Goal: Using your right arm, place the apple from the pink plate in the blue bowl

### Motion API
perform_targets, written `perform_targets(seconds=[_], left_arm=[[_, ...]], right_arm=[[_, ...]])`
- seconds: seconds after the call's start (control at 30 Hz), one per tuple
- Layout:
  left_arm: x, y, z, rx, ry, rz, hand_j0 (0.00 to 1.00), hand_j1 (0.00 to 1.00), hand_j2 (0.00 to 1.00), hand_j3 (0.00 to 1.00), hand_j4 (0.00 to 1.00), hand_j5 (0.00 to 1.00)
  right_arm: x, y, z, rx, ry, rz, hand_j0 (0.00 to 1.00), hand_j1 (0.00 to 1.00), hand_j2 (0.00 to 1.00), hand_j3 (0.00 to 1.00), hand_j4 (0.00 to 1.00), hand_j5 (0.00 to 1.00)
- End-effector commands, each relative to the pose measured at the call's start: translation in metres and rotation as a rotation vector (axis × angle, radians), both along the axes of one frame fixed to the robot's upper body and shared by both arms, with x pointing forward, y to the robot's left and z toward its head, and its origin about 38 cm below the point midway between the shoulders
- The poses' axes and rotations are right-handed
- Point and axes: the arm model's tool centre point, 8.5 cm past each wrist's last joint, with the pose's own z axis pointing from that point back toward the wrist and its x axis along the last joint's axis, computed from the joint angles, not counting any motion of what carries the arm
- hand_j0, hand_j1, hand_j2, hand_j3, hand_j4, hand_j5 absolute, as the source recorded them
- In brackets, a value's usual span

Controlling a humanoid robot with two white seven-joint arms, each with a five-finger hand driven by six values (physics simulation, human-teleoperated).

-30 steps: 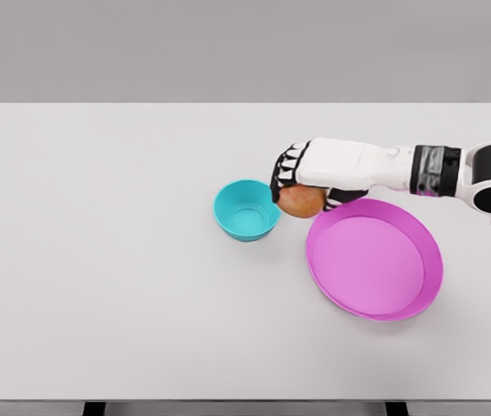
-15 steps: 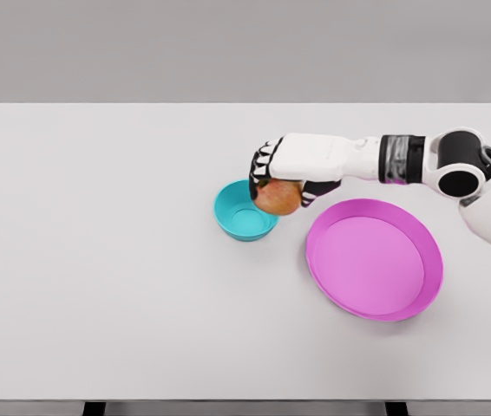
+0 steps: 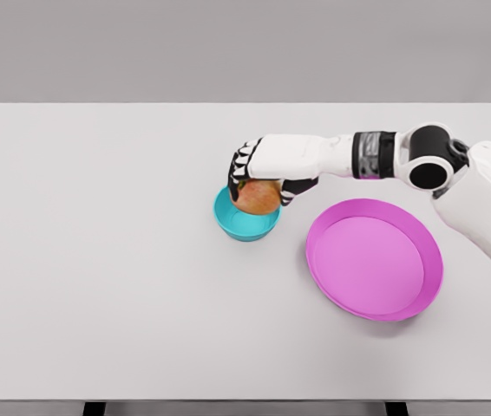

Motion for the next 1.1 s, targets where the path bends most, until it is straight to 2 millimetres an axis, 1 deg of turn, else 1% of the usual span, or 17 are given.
perform_targets(seconds=[0.0, 0.17, 0.27, 0.3, 0.33, 0.6, 0.67, 0.7, 0.73, 0.77, 0.83, 0.87, 0.9, 0.93, 1.0, 1.03, 1.07], left_arm=[[0.0, 0.0, 0.0, 0.0, 0.0, 0.0, 1.0, 1.0, 1.0, 1.0, 1.0, 1.0], [0.0, 0.0, 0.0, 0.0, 0.0, 0.0, 1.0, 1.0, 1.0, 1.0, 1.0, 1.0], [0.0, 0.0, 0.0, 0.0, 0.0, 0.0, 1.0, 1.0, 1.0, 1.0, 1.0, 1.0], [0.0, 0.0, 0.0, 0.0, 0.0, 0.0, 1.0, 1.0, 1.0, 1.0, 1.0, 1.0], [0.0, 0.0, 0.0, 0.0, 0.0, 0.0, 1.0, 1.0, 1.0, 1.0, 1.0, 1.0], [0.0, 0.0, 0.0, 0.0, 0.0, 0.0, 1.0, 1.0, 1.0, 1.0, 1.0, 1.0], [0.0, 0.0, 0.0, 0.0, 0.0, 0.0, 1.0, 1.0, 1.0, 1.0, 1.0, 1.0], [0.0, 0.0, 0.0, 0.0, 0.0, 0.0, 1.0, 1.0, 1.0, 1.0, 1.0, 1.0], [0.0, 0.0, 0.0, 0.0, 0.0, 0.0, 1.0, 1.0, 1.0, 1.0, 1.0, 1.0], [0.0, 0.0, 0.0, 0.0, 0.0, 0.0, 1.0, 1.0, 1.0, 1.0, 1.0, 1.0], [0.0, 0.0, 0.0, 0.0, 0.0, 0.0, 1.0, 1.0, 1.0, 1.0, 1.0, 1.0], [0.0, 0.0, 0.0, 0.0, 0.0, 0.0, 1.0, 1.0, 1.0, 1.0, 1.0, 1.0], [0.0, 0.0, 0.0, 0.0, 0.0, 0.0, 1.0, 1.0, 1.0, 1.0, 1.0, 1.0], [0.0, 0.0, 0.0, 0.0, 0.0, 0.0, 1.0, 1.0, 1.0, 1.0, 1.0, 1.0], [0.0, 0.0, 0.0, 0.0, 0.001, 0.001, 1.0, 1.0, 1.0, 1.0, 1.0, 1.0], [0.0, 0.0, 0.0, 0.0, 0.0, 0.0, 1.0, 1.0, 1.0, 1.0, 1.0, 1.0], [0.0, 0.0, 0.0, 0.0, 0.0, 0.0, 1.0, 1.0, 1.0, 1.0, 1.0, 1.0]], right_arm=[[0.001, 0.005, -0.007, -0.002, 0.024, 0.001, 0.53, 0.53, 0.53, 0.53, 0.53, 0.53], [0.005, 0.006, -0.016, -0.03, 0.044, -0.003, 0.53, 0.53, 0.53, 0.53, 0.53, 0.53], [0.004, 0.007, -0.016, -0.032, 0.044, -0.002, 0.54, 0.54, 0.54, 0.54, 0.54, 0.54], [0.004, 0.007, -0.016, -0.032, 0.044, -0.002, 0.86, 0.86, 0.86, 0.86, 0.86, 0.86], [0.004, 0.006, -0.016, -0.033, 0.043, -0.002, 1.0, 1.0, 1.0, 1.0, 1.0, 1.0], [0.004, 0.006, -0.012, -0.027, 0.034, 0.0, 1.0, 1.0, 1.0, 1.0, 1.0, 1.0], [0.007, 0.004, -0.003, -0.025, 0.015, -0.002, 1.0, 1.0, 1.0, 1.0, 1.0, 1.0], [0.013, -0.006, 0.02, 0.011, -0.029, -0.029, 1.0, 1.0, 1.0, 1.0, 1.0, 1.0], [0.015, -0.027, 0.046, 0.06, -0.087, -0.071, 1.0, 1.0, 1.0, 1.0, 1.0, 1.0], [0.015, -0.046, 0.06, 0.079, -0.118, -0.105, 1.0, 1.0, 1.0, 1.0, 1.0, 1.0], [0.016, -0.097, 0.076, 0.157, -0.152, -0.228, 1.0, 1.0, 1.0, 1.0, 1.0, 1.0], [0.013, -0.124, 0.071, 0.197, -0.146, -0.298, 1.0, 1.0, 1.0, 1.0, 1.0, 1.0], [0.011, -0.136, 0.069, 0.217, -0.143, -0.329, 1.0, 1.0, 1.0, 1.0, 1.0, 1.0], [0.01, -0.146, 0.074, 0.225, -0.156, -0.35, 1.0, 1.0, 1.0, 1.0, 1.0, 1.0], [0.008, -0.16, 0.072, 0.25, -0.157, -0.389, 1.0, 1.0, 1.0, 1.0, 1.0, 1.0], [0.006, -0.176, 0.075, 0.29, -0.169, -0.433, 1.0, 1.0, 1.0, 1.0, 1.0, 1.0], [0.002, -0.19, 0.073, 0.298, -0.17, -0.467, 1.0, 1.0, 1.0, 1.0, 1.0, 1.0]])
